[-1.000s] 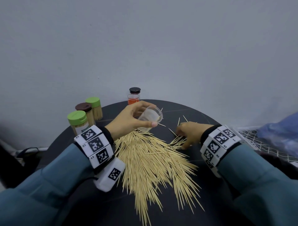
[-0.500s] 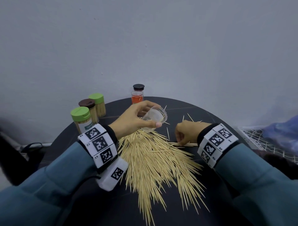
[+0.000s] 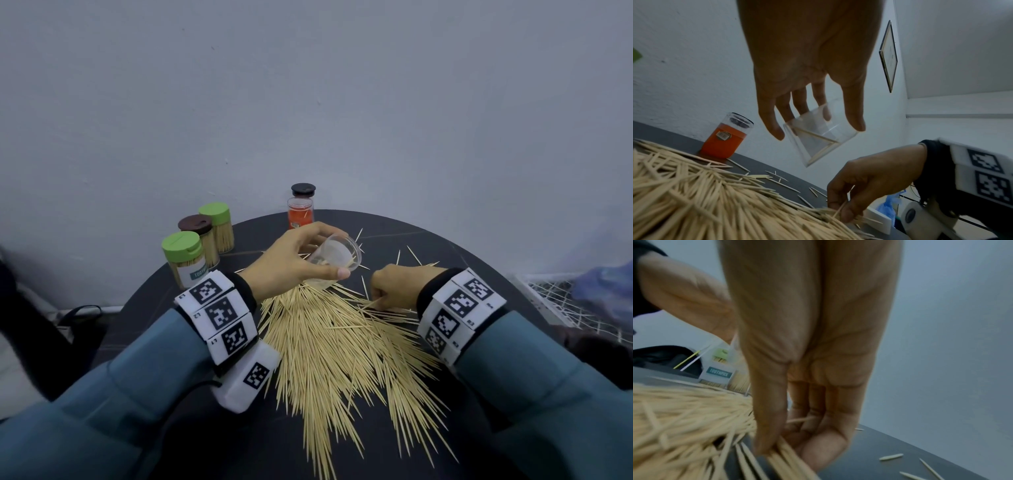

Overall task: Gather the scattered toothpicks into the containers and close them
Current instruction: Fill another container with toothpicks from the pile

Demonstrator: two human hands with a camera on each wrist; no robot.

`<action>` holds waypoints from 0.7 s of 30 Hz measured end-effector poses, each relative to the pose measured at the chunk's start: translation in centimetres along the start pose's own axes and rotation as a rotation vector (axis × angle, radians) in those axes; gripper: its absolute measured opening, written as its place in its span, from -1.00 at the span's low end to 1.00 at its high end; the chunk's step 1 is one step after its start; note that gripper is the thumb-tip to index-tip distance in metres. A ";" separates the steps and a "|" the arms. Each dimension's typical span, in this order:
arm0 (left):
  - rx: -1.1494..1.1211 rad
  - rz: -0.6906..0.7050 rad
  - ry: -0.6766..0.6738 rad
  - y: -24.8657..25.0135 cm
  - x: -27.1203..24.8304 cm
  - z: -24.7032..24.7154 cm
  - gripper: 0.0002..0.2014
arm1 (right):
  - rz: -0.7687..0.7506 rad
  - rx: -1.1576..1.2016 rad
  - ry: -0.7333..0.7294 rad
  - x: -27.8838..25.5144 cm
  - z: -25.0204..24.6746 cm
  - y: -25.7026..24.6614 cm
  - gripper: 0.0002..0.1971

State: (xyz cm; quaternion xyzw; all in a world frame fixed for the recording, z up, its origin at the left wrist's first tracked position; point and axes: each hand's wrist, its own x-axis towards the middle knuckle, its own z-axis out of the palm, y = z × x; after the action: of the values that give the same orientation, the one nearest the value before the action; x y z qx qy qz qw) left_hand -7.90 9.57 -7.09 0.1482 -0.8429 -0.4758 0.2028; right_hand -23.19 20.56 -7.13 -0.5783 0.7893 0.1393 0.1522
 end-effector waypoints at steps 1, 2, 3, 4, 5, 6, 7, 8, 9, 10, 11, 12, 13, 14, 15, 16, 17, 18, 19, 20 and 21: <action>-0.003 0.000 0.003 0.0 0.0 -0.1 -0.38 | 0.006 0.018 0.016 -0.1 -0.2 0.1 -0.70; -0.006 0.000 0.007 0.0 0.0 -0.2 -0.38 | 0.008 0.037 0.034 -0.2 -0.4 0.2 -0.70; -0.011 -0.002 0.012 -0.1 0.0 -0.3 -0.38 | 0.006 0.054 0.050 -0.3 -0.7 0.4 -0.70; -0.016 -0.005 0.017 -0.1 0.0 -0.4 -0.38 | 0.001 0.072 0.070 -0.3 -0.9 0.5 -0.70; -0.020 -0.008 0.022 -0.2 0.0 -0.5 -0.38 | -0.006 0.096 0.096 -0.4 -1.2 0.7 -0.71; -0.024 -0.013 0.028 -0.2 0.0 -0.6 -0.39 | -0.014 0.133 0.124 -0.5 -1.4 0.9 -0.73; -0.027 -0.020 0.034 -0.3 0.0 -0.7 -0.40 | -0.025 0.180 0.150 -0.6 -1.5 1.1 -0.75; -0.029 -0.026 0.042 -0.3 0.0 -0.7 -0.41 | -0.040 0.234 0.172 -0.6 -1.7 1.3 -0.79; -0.031 -0.033 0.048 -0.4 0.0 -0.7 -0.41 | -0.054 0.294 0.191 -0.7 -1.8 1.4 -0.83; -0.030 -0.041 0.055 -0.5 0.0 -0.8 -0.42 | -0.068 0.353 0.218 -0.8 -2.0 1.5 -0.86; -0.028 -0.049 0.063 -0.5 0.0 -0.8 -0.43 | -0.077 0.400 0.255 -0.8 -2.1 1.6 -0.86; -0.023 -0.058 0.073 -0.6 0.0 -0.9 -0.44 | -0.082 0.438 0.297 -0.8 -2.3 1.6 -0.86; -0.018 -0.069 0.084 -0.7 0.0 -0.9 -0.45 | -0.086 0.476 0.333 -0.8 -2.4 1.7 -0.85; -0.016 -0.078 0.096 -0.7 0.0 -1.0 -0.46 | -0.095 0.521 0.364 -0.9 -2.6 1.7 -0.87; -0.019 -0.085 0.107 -0.8 0.0 -1.0 -0.48 | -0.105 0.572 0.398 -0.8 -2.8 1.7 -0.90; -0.024 -0.093 0.116 -0.8 0.0 -1.1 -0.50 | -0.114 0.627 0.445 -0.8 -3.0 1.6 -0.94; -0.029 -0.101 0.124 -0.8 0.0 -1.1 -0.51 | -0.121 0.686 0.508 -0.8 -3.2 1.6 -0.96; -0.035 -0.111 0.130 -0.7 0.0 -1.1 -0.52 | -0.132 0.752 0.576 -0.7 -3.4 1.5 -0.95; -0.043 -0.121 0.133 -0.7 -0.1 -1.0 -0.52 | -0.147 0.827 0.642 -0.6 -3.6 1.3 -0.93; -0.049 -0.132 0.132 -0.7 -0.1 -1.0 -0.52 | -0.166 0.918 0.700 -0.6 -3.8 1.1 -0.91; -0.058 -0.139 0.130 -0.6 -0.1 -0.9 -0.52 | -0.184 1.017 0.747 -0.5 -3.9 0.7 -0.90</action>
State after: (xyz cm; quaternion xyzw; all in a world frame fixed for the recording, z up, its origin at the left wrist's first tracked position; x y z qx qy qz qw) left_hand -7.30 8.65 -7.24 0.2312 -0.8015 -0.5022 0.2278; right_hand -24.04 19.66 -3.33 -0.5087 0.7039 -0.4773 0.1336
